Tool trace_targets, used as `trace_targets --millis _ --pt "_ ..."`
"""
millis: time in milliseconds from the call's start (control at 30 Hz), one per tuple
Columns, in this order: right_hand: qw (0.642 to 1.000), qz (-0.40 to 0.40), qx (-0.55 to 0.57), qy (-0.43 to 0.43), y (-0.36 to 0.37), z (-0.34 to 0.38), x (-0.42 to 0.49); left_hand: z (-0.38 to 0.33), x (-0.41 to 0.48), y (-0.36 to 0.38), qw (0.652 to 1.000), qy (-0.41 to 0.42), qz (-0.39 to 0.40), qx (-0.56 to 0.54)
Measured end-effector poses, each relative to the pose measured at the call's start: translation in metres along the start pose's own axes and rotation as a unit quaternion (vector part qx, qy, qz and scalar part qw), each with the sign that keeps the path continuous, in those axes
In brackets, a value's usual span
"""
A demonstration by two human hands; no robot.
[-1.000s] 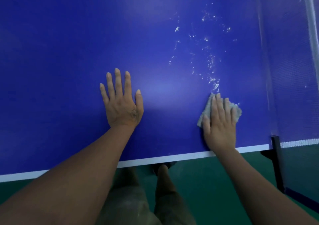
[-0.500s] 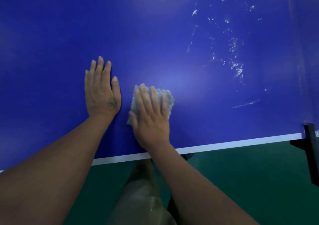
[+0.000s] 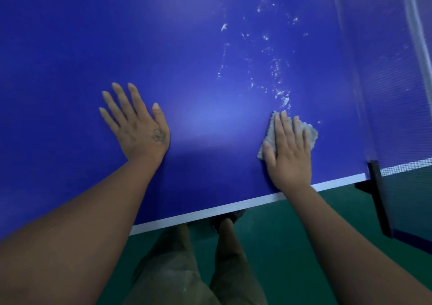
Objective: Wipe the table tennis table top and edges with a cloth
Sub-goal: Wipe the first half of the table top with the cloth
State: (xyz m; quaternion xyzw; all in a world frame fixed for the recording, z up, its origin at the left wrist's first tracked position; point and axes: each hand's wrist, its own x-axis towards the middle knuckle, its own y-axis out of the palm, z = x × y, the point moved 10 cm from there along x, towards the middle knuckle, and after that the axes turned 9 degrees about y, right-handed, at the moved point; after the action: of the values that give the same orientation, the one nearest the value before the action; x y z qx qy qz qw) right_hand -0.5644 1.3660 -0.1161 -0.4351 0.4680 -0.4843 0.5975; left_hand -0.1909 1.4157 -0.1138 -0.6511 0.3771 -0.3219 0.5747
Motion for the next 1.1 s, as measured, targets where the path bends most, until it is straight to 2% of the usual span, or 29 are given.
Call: trace_targets --millis 100,233,333,500,700,800,967,1100 --pt "1.0 -0.006 0.013 0.012 0.002 0.007 -0.019 -0.017 0.007 0.004 1.0 -0.003 -0.003 -0.005" --pt "0.994 0.02 0.002 -0.111 0.01 0.018 -0.062 -0.024 0.012 0.006 1.0 0.002 -0.012 0.002" --pt "0.988 0.031 -0.002 -0.152 0.004 0.009 -0.037 -0.024 0.012 0.002 1.0 0.0 -0.025 -0.005" --pt "0.99 0.028 0.037 -0.135 -0.006 0.009 0.039 -0.021 0.014 0.002 0.999 -0.017 -0.034 -0.009" --pt "0.946 0.076 0.042 -0.313 0.005 0.056 0.01 -0.018 0.016 0.003 0.999 -0.025 -0.035 -0.004" --pt "0.931 0.086 0.019 -0.355 0.014 0.093 0.011 -0.019 0.017 0.0 0.999 -0.021 -0.039 -0.015" --pt "0.94 0.062 0.021 -0.334 0.028 0.155 0.018 -0.021 0.017 -0.004 0.999 -0.021 -0.038 -0.026" --pt "0.954 0.053 0.018 -0.296 0.028 0.125 -0.009 -0.021 0.019 -0.006 0.998 -0.019 -0.045 -0.031"
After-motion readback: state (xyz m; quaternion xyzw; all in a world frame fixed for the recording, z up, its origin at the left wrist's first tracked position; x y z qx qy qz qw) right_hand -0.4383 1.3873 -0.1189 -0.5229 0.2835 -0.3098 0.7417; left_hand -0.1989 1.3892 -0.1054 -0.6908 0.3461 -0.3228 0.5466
